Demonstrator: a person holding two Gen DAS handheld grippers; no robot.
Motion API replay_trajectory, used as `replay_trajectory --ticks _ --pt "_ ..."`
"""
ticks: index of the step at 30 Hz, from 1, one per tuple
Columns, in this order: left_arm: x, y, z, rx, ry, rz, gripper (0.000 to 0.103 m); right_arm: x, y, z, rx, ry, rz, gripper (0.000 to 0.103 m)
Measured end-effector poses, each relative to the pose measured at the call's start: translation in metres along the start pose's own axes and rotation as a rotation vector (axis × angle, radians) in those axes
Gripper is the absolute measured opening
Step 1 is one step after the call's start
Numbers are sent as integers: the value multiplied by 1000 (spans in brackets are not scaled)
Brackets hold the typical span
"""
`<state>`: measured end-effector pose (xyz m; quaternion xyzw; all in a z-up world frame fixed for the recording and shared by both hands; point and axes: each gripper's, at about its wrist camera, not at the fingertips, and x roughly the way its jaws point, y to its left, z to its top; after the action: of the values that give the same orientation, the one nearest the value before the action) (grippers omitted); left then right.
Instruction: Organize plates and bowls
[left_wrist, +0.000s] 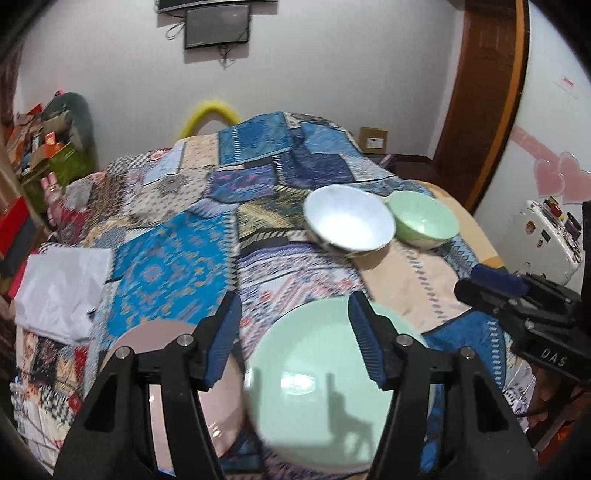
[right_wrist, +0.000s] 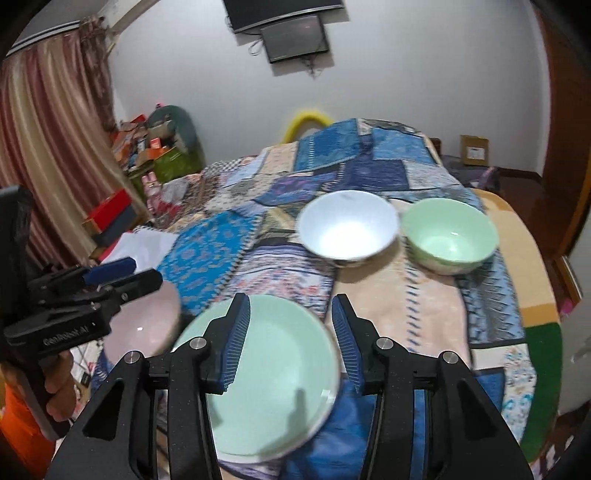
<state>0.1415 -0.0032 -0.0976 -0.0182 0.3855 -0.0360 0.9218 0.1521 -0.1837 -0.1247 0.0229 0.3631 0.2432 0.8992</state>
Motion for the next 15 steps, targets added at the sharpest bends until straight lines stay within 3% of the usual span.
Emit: replay_trajectory --ticks 7,15 --pt "39 -28 22 28 22 -28 60 7 -38 1 57 10 -36 43" --pt "89 -36 36 20 76 -33 60 32 -59 4 81 44 -41 43"
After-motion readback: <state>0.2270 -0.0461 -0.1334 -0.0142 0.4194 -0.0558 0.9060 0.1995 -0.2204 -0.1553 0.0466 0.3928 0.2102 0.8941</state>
